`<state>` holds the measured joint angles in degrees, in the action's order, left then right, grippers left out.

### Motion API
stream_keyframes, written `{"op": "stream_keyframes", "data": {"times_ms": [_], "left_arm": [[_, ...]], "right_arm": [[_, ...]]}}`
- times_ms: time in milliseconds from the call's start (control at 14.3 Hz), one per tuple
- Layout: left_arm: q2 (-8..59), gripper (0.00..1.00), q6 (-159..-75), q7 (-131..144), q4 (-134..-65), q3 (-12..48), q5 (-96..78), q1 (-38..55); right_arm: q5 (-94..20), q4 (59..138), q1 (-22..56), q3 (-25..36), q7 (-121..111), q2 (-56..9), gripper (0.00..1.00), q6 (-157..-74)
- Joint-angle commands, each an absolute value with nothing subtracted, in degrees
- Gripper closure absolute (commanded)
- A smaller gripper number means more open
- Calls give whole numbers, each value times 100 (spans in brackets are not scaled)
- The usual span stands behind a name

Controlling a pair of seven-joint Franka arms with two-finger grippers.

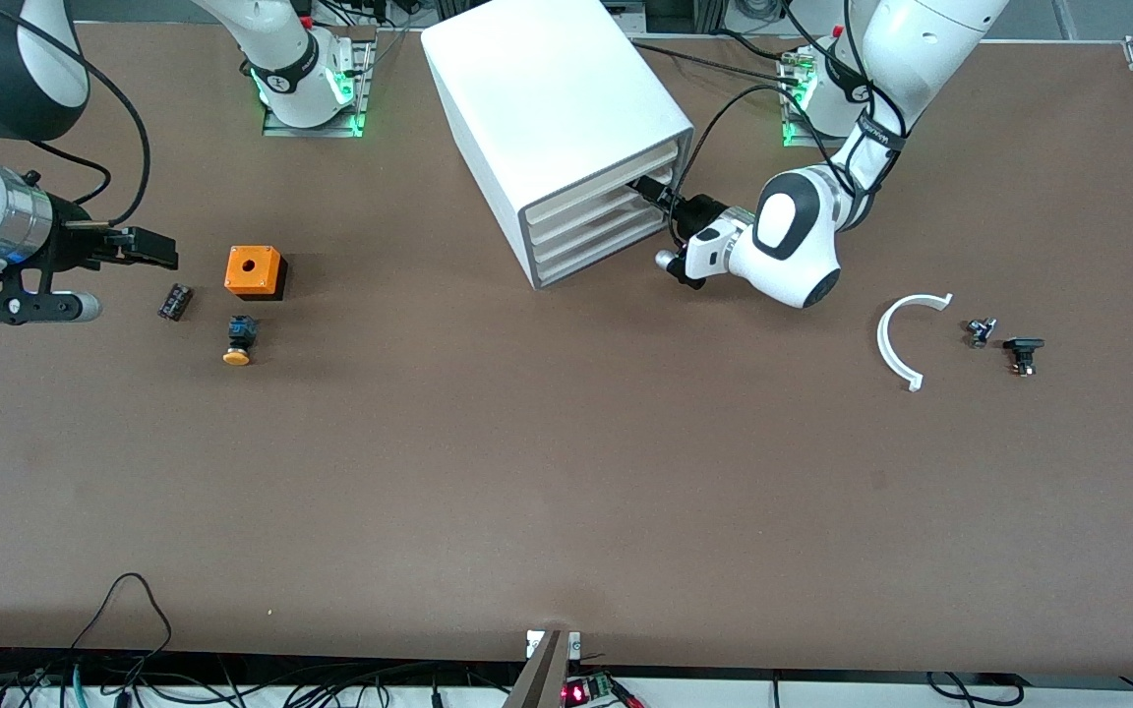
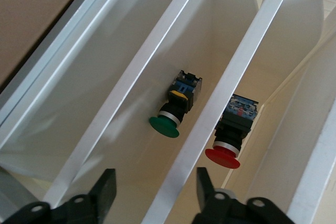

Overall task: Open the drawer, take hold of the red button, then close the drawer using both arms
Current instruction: 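Reach the left gripper to the cabinet's second drawer handle and grasp it, then pull the drawer open with the left gripper while the right gripper approaches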

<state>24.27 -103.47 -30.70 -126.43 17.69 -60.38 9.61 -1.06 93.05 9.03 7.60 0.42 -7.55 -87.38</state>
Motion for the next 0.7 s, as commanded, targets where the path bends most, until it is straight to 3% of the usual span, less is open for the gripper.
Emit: {"op": "stream_keyframes", "data": {"times_ms": [0,419,629], "left_arm": [[2329,100,-10389,-3217,-12727,1776,-6214,897],[2259,100,-10731,-3226,-12253,968,-6144,572],[2250,100,-11056,-3226,-11981,747,-6144,440]], "right_arm": [[-282,9237,949,739,70,-756,0,-8710],[-273,8808,1510,729,-18,-1264,0,-8955],[-316,8798,1844,729,-9,-1555,0,-9718]]}}
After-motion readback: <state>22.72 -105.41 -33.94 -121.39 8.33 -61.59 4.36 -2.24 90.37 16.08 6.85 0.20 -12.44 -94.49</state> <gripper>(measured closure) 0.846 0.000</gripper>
